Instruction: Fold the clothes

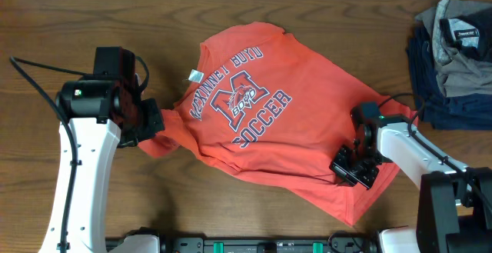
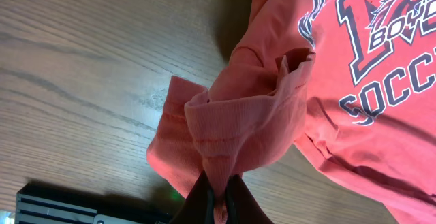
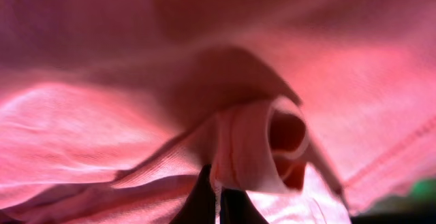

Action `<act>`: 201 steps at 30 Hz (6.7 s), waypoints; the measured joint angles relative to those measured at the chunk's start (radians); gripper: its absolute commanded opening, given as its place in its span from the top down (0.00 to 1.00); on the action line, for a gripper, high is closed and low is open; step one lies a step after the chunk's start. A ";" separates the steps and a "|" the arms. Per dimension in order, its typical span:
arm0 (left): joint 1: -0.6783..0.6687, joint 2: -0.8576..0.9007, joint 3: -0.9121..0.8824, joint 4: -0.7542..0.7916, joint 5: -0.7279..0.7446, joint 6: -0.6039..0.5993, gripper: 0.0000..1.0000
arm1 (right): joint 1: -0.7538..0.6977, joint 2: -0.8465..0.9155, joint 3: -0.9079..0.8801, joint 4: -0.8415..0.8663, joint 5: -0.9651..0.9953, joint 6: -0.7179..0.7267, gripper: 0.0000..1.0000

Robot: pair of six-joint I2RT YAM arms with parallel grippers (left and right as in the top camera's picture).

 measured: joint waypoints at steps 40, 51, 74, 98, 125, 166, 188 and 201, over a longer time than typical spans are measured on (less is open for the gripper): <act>0.137 -0.267 0.687 0.074 0.002 0.000 0.94 | -0.266 -0.307 1.524 -0.534 0.338 -0.498 0.99; 0.137 -0.208 0.710 0.078 0.044 0.000 0.94 | -0.266 -0.199 1.571 -0.600 0.362 -0.537 0.99; 0.133 0.435 0.709 0.948 0.178 -0.008 0.94 | -0.231 0.381 1.579 0.225 0.150 -0.485 0.99; 0.122 0.411 0.919 -0.198 0.178 0.023 0.94 | -0.283 0.332 1.413 -0.366 0.452 -0.490 0.99; 0.138 0.059 -0.080 -0.180 0.023 -0.058 0.94 | -0.402 0.316 0.587 -0.527 0.567 -0.314 0.99; -0.001 0.391 -0.090 0.739 0.140 -0.134 0.94 | -0.412 0.111 0.475 0.155 0.462 -0.343 0.91; -0.167 0.391 -0.090 0.811 0.180 -0.066 0.94 | -0.412 0.112 0.163 0.299 0.380 -0.344 0.92; -0.233 0.391 -0.090 0.838 0.190 0.023 0.15 | -0.412 0.106 0.150 0.319 0.378 -0.344 0.91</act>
